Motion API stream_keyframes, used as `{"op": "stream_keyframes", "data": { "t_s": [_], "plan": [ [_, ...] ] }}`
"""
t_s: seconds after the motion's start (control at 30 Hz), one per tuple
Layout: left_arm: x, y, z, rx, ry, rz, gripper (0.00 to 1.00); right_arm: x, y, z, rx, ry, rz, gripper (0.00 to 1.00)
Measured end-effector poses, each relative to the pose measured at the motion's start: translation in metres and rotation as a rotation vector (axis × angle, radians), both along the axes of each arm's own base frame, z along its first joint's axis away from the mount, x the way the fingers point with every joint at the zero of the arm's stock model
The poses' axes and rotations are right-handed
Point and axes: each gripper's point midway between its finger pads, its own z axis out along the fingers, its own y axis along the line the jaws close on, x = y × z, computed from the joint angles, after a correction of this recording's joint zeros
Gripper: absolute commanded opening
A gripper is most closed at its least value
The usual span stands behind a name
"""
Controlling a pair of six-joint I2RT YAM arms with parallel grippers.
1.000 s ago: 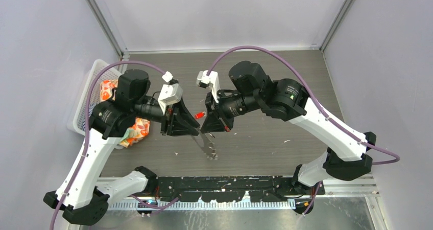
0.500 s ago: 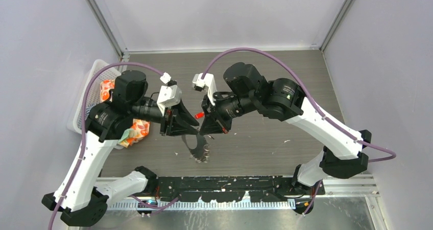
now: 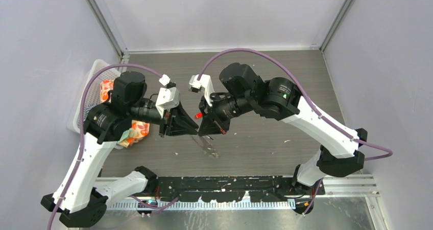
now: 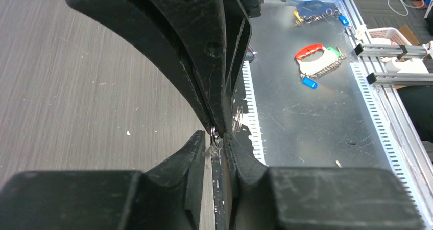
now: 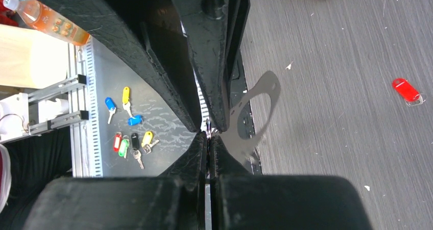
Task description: Put the keys on the keyring
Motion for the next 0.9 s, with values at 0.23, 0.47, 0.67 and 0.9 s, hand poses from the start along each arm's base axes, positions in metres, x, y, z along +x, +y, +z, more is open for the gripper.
{"op": "stream_keyframes", "data": {
  "t_s": [0.23, 0.47, 0.67, 0.9],
  "plan": [
    [0.002, 0.000, -0.002, 0.008, -0.009, 0.011, 0.04, 0.002, 0.002, -0.008, -0.027, 0.006, -0.008, 0.01],
    [0.000, 0.000, -0.006, 0.023, -0.069, -0.004, 0.10, 0.003, 0.001, -0.010, -0.041, 0.005, -0.014, 0.01],
    [0.000, 0.002, -0.013, 0.054, -0.088, -0.003, 0.12, 0.003, 0.003, -0.015, -0.057, 0.012, -0.012, 0.01],
    [0.000, 0.003, -0.021, 0.085, -0.091, -0.006, 0.01, 0.002, 0.004, -0.018, -0.070, 0.018, -0.010, 0.01]
  ]
}}
